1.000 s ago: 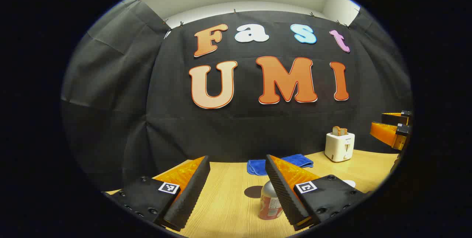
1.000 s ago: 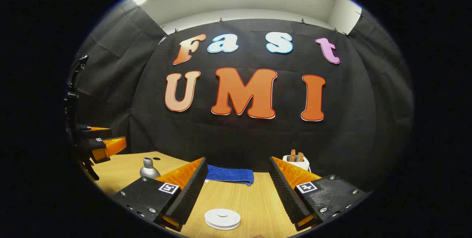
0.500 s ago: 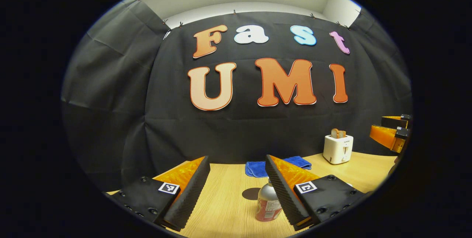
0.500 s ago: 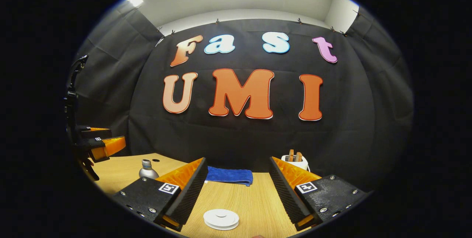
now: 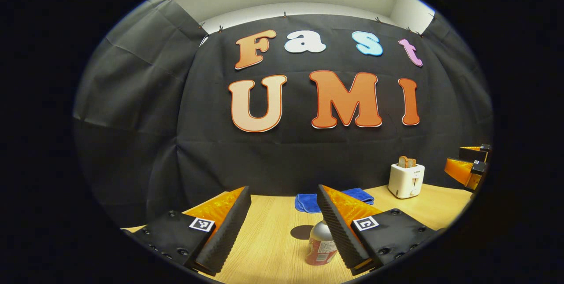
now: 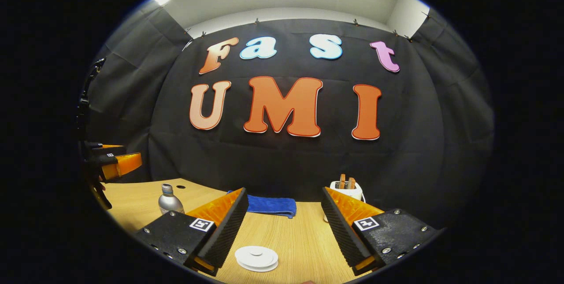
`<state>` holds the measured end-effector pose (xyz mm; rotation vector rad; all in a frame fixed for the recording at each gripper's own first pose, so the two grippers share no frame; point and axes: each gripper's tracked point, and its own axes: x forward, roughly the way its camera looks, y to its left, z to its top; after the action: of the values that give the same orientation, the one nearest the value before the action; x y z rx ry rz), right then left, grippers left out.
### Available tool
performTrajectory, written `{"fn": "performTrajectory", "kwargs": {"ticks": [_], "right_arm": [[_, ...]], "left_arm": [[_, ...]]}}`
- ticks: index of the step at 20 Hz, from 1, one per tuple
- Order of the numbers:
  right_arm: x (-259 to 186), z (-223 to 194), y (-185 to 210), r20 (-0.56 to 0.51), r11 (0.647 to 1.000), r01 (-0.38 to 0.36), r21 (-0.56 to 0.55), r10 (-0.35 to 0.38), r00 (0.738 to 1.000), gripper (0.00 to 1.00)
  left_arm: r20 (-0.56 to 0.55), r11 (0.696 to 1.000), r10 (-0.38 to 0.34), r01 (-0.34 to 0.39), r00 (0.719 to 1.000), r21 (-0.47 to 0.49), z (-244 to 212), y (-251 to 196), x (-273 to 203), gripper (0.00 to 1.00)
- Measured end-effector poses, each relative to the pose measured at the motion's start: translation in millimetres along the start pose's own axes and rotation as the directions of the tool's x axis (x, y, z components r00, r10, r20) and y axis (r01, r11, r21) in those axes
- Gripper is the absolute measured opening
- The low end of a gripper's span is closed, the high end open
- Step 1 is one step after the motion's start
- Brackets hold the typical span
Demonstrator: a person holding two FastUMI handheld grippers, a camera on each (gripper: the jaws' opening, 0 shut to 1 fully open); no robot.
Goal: Open the teacup lid with one hand, grasp the water bottle and pour water into the teacup with the other hand; after pouring, place the water bottle on the coaster and then close the teacup lid.
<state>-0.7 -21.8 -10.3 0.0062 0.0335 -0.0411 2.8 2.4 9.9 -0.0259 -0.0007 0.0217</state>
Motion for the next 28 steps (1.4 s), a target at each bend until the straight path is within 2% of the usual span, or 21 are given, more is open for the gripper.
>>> {"fn": "performTrajectory", "kwargs": {"ticks": [1,6,12,18,19,24,28], "right_arm": [[0,-1,0,-0.004,1.000,-0.001,0.001,0.001,1.000,0.99],[5,-20,5,-0.045,1.000,-0.013,-0.002,0.012,0.999,0.99],[15,-68,21,-0.164,0.997,-0.064,0.032,0.069,0.984,1.00],[20,-114,34,-0.279,0.994,-0.089,0.059,0.102,0.955,0.99],[21,-120,37,-0.293,0.994,-0.094,0.057,0.106,0.950,0.95],[21,-148,50,-0.357,0.990,-0.133,0.040,0.139,0.924,0.92],[19,-168,57,-0.423,0.989,-0.142,0.043,0.147,0.894,0.83]], "left_arm": [[-0.001,1.000,-0.001,0.001,1.000,-0.001,-1,0,-1,0.96],[-0.021,1.000,-0.015,0.015,1.000,-0.024,-11,-3,0,0.96],[-0.044,0.999,-0.005,0.004,0.999,-0.034,-19,-1,0,0.98],[-0.081,1.000,0.001,-0.003,0.997,-0.028,-35,2,-3,0.96],[-0.087,1.000,0.000,-0.003,0.996,-0.031,-38,1,-5,0.99],[-0.122,1.000,-0.001,-0.003,0.993,-0.030,-53,0,-3,0.98],[-0.134,1.000,-0.004,0.001,0.991,-0.022,-59,0,-4,0.99]]}}
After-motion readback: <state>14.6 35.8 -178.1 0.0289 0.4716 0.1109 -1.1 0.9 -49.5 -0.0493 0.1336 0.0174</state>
